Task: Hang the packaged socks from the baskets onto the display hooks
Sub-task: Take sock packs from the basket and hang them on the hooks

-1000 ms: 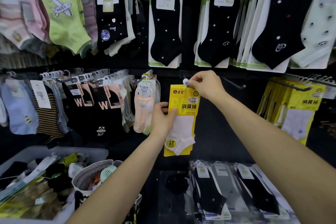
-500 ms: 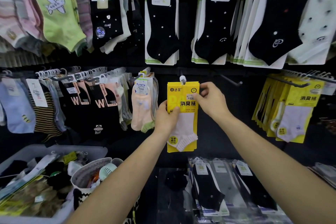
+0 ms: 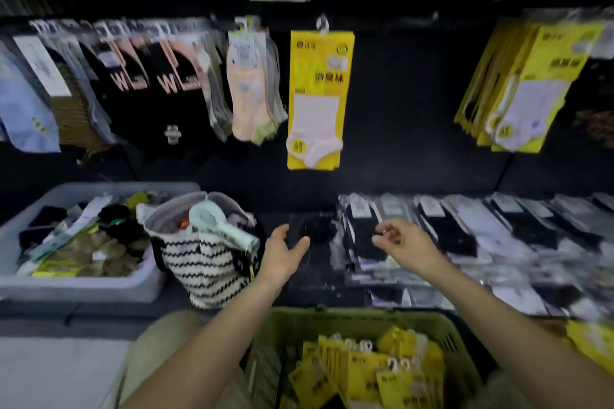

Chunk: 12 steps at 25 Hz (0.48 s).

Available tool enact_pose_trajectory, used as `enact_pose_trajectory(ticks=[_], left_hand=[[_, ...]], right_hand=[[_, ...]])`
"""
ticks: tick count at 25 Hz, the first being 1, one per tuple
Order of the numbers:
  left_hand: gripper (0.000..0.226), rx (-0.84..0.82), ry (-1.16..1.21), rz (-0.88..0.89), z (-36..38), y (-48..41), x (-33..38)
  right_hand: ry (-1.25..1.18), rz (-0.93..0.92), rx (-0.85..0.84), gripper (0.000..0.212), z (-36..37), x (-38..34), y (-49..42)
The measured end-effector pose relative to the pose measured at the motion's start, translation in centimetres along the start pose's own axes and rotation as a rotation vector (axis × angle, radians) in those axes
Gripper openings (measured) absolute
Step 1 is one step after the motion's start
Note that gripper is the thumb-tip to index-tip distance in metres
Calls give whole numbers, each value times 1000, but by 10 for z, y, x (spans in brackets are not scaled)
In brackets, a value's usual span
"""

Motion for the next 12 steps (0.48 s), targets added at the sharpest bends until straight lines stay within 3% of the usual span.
enact_pose_trajectory(ticks=[4, 8, 12], left_hand=[[51, -107, -107, -144, 24, 54, -89], [44, -190, -219, -224, 48, 91, -139], [43, -266, -256, -307, 59, 109, -170]], right_hand=[[3, 58, -172, 6, 64, 56, 61], [92, 138, -356, 9, 117, 93, 102], [184, 334, -321, 19, 138, 130, 123]])
Point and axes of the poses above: each hand's wrist, its own y-axis away from the middle knuckle, its own z-axis out of the palm, x = y × z, the point moved 1 cm from there along -y, towards the middle knuckle, and after that the axes turned 8 degrees about y, right-handed, at the moved point
